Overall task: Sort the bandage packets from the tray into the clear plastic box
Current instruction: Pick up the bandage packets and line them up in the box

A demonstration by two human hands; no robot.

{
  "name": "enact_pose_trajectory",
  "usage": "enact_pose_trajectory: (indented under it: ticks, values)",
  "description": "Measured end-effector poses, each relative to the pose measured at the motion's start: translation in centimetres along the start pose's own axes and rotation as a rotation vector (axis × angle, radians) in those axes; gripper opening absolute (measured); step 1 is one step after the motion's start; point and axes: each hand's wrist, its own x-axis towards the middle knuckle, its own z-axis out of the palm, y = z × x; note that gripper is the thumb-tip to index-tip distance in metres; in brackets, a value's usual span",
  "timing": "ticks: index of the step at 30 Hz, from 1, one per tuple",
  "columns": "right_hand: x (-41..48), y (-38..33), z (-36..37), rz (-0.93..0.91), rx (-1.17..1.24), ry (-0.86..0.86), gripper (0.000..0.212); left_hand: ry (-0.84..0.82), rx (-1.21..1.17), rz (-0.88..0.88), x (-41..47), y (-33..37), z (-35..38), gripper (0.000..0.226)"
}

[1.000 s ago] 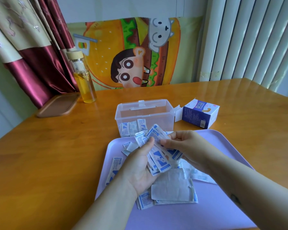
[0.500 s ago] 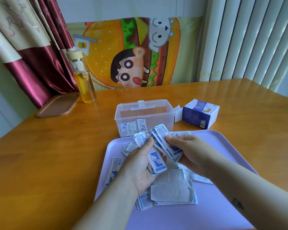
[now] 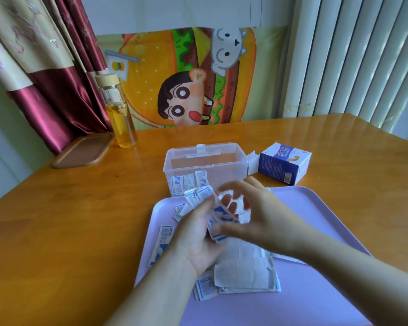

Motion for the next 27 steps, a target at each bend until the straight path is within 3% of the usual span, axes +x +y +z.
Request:
enact_pose_trajectory:
  ticks: [2,3,5,10,14,18,22,27]
  values:
    - [0.2,0.0,-0.9,-0.124,-0.220,-0.138,0.109,0.016,-0.001,-0.012,0.1,0.5,0.1,0.016]
    - [0.3,-0.2,-1.0,-0.156,-0.316,-0.207,0.123,0.003,0.022,-0.036,0.1,0.7,0.2,0.011]
    - [0.6,-0.5,-1.1,-0.183,-0.402,-0.291,0.131,-0.055,0.127,-0.081,-0.1,0.7,0.7,0.011]
    - [1.5,-0.7,-1.7,-0.227,-0.386,-0.269,0.117,-0.136,0.389,-0.005,-0.5,0.3,1.2,0.018]
    - [1.6,-0.9,-2.7,-0.262,-0.404,-0.238,0.093,-0.145,0.449,0.053,-0.5,0.5,1.2,0.021]
    - [1.5,-1.1,-3.5,-0.206,-0.455,-0.247,0.094,-0.184,0.522,0.144,-0.9,0.8,1.6,0.018]
    - [1.2,-1.2,-2.9,-0.298,-0.470,-0.122,0.074,-0.207,0.641,0.237,-1.1,0.9,2.4,0.016]
    - [1.7,-1.0,-3.3,-0.318,-0.482,-0.101,0.070,-0.274,0.664,0.215,-1.3,1.7,2.7,0.016]
